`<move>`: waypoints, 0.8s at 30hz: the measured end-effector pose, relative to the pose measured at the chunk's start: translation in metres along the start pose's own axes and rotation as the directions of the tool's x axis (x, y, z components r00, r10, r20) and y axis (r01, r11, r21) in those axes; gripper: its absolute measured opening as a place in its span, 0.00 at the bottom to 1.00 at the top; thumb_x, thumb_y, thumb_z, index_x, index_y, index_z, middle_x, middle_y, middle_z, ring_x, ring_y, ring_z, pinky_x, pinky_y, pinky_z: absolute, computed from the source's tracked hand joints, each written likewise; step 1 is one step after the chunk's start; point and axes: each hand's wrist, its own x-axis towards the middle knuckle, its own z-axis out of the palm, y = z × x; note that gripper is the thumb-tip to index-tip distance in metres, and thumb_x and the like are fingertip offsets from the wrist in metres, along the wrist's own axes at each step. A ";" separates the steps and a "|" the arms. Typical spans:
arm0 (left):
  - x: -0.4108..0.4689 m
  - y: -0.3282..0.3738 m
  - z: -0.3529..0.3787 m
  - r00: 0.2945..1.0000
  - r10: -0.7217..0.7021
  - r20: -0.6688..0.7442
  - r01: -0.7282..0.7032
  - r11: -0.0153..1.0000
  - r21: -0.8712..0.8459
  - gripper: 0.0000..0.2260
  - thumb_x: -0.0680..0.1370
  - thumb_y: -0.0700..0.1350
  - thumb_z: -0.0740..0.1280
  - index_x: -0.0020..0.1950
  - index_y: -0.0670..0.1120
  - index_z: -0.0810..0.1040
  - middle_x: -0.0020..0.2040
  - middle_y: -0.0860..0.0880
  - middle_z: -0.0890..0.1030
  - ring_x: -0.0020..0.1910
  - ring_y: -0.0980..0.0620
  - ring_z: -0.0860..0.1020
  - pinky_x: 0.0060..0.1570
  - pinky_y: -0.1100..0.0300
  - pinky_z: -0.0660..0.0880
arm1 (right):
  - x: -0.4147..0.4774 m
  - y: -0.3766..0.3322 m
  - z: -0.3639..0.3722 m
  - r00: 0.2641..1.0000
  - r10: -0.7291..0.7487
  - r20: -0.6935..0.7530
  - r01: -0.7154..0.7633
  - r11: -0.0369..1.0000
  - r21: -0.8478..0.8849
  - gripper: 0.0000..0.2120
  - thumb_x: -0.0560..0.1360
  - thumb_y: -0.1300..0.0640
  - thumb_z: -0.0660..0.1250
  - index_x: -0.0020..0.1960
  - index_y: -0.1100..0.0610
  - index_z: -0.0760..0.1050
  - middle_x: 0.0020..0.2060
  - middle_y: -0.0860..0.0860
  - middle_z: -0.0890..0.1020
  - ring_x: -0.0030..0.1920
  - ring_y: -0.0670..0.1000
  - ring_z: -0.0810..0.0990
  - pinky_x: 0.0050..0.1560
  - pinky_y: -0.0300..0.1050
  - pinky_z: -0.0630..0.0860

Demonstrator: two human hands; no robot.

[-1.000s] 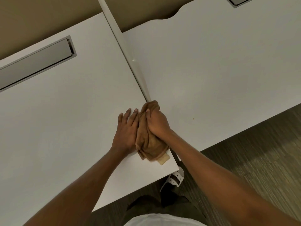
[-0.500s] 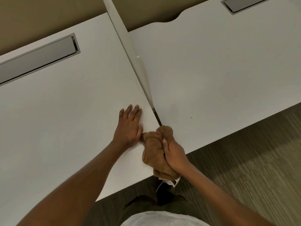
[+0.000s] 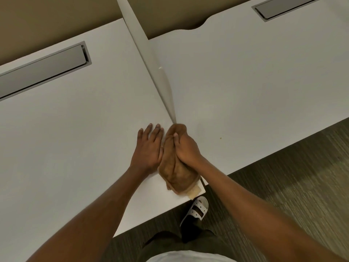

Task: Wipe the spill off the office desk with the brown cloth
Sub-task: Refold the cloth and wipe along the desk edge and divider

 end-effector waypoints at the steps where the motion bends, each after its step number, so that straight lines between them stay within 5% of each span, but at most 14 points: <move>1: 0.000 -0.001 0.001 1.000 0.008 -0.005 -0.008 1.000 -0.008 0.24 0.82 0.52 0.56 0.76 0.45 0.60 0.76 0.44 0.62 0.77 0.42 0.53 0.75 0.42 0.48 | 0.010 -0.004 0.000 1.000 -0.001 0.002 0.001 1.000 -0.012 0.19 0.83 0.48 0.48 0.61 0.58 0.70 0.52 0.56 0.81 0.51 0.55 0.80 0.56 0.53 0.76; 4: 0.000 -0.002 0.001 1.000 0.018 -0.013 -0.018 0.999 -0.041 0.24 0.81 0.52 0.59 0.76 0.46 0.60 0.76 0.44 0.62 0.77 0.43 0.53 0.75 0.42 0.48 | 0.020 -0.005 0.000 1.000 0.007 0.006 -0.007 1.000 -0.019 0.19 0.83 0.47 0.48 0.57 0.58 0.72 0.49 0.56 0.82 0.49 0.55 0.81 0.54 0.53 0.77; 12: -0.001 -0.002 -0.002 0.999 -0.008 -0.032 0.004 0.994 -0.110 0.26 0.81 0.54 0.46 0.75 0.43 0.63 0.76 0.44 0.63 0.77 0.44 0.54 0.75 0.43 0.48 | -0.018 0.016 -0.001 1.000 0.029 0.003 -0.029 1.000 0.010 0.21 0.83 0.45 0.48 0.54 0.57 0.73 0.46 0.55 0.82 0.45 0.53 0.80 0.50 0.49 0.77; 17: -0.001 -0.002 -0.004 0.999 -0.001 -0.038 -0.003 0.996 -0.094 0.26 0.80 0.51 0.47 0.75 0.42 0.63 0.76 0.43 0.62 0.77 0.44 0.53 0.75 0.44 0.48 | -0.055 0.037 -0.002 0.995 0.096 0.023 -0.097 0.995 0.039 0.19 0.82 0.43 0.49 0.53 0.54 0.73 0.44 0.51 0.81 0.44 0.49 0.80 0.46 0.41 0.75; 24: -0.003 -0.002 -0.006 0.999 0.005 -0.034 -0.008 0.996 -0.092 0.26 0.79 0.50 0.48 0.75 0.42 0.63 0.76 0.44 0.63 0.77 0.44 0.54 0.75 0.43 0.49 | -0.086 0.048 -0.005 0.996 0.087 0.026 -0.087 0.996 0.018 0.17 0.82 0.45 0.49 0.51 0.53 0.72 0.42 0.50 0.81 0.42 0.47 0.80 0.46 0.43 0.78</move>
